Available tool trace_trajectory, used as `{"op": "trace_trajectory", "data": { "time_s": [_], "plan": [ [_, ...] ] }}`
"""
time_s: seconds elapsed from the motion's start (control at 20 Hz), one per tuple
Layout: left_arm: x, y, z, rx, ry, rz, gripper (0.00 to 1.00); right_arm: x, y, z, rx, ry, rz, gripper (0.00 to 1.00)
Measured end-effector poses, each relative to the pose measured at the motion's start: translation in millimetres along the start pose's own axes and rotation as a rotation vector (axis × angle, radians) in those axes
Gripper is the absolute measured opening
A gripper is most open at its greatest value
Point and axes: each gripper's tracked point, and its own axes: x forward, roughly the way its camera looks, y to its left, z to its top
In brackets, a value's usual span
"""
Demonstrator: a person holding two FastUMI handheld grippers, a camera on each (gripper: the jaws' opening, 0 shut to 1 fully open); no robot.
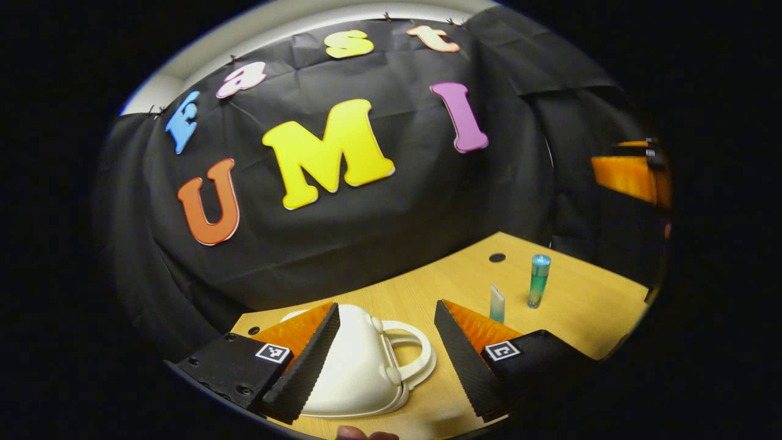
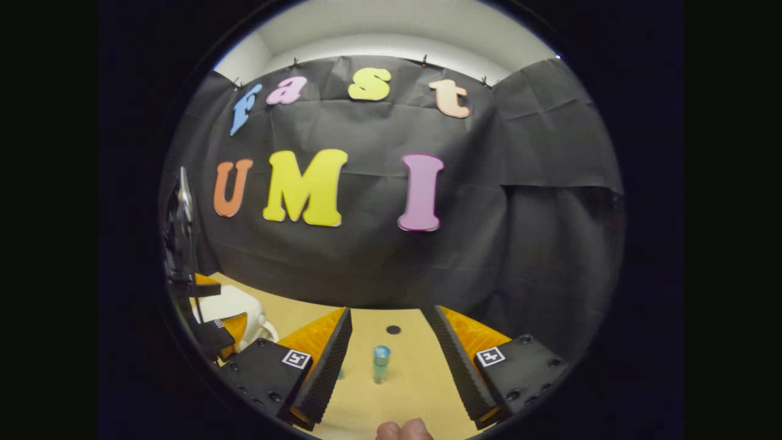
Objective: First open the suitcase, pack the skin care products into it, and then close the suitcase.
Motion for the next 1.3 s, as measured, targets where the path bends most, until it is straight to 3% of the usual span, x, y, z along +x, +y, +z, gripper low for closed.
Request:
{"op": "trace_trajectory", "data": {
  "time_s": [0.3, 0.45, 0.7, 0.9, 0.95, 1.1, 1.15, 1.25, 1.3],
  "plan": [
    [41.1, -43.3, -55.0, 0.418, 0.118, -0.062, 0.99, -3.4, -66.3, -29.2, 0.021, 0.065, -0.142, 0.79],
    [54.0, -52.4, -86.5, 0.509, 0.19, -0.086, 0.98, -3.5, -75.9, -33.1, 0.03, 0.076, -0.164, 0.8],
    [76.1, -31.2, -117.8, 0.575, 0.326, -0.054, 0.92, -2.1, -74.1, -44.8, 0.045, 0.101, -0.152, 0.79],
    [81.5, -31.1, -141.0, 0.57, 0.441, -0.067, 0.63, 0.9, -69.5, -48.0, 0.051, 0.11, -0.143, 0.79],
    [81.4, -33.4, -141.5, 0.572, 0.454, -0.073, 0.42, 0.2, -68.1, -46.4, 0.051, 0.106, -0.14, 0.77],
    [82.0, -34.9, -128.4, 0.597, 0.421, -0.056, 0.32, -2.6, -65.6, -43.9, 0.048, 0.099, -0.139, 0.79],
    [80.3, -35.6, -119.3, 0.588, 0.383, -0.045, 0.24, -3.7, -65.0, -42.9, 0.047, 0.097, -0.14, 0.79],
    [72.0, -34.3, -105.7, 0.514, 0.332, -0.031, 0.1, -5.8, -64.1, -41.1, 0.043, 0.093, -0.146, 0.79],
    [67.9, -32.6, -100.0, 0.466, 0.314, -0.027, 0.08, -6.4, -61.8, -39.5, 0.048, 0.09, -0.146, 0.79]
  ]
}}
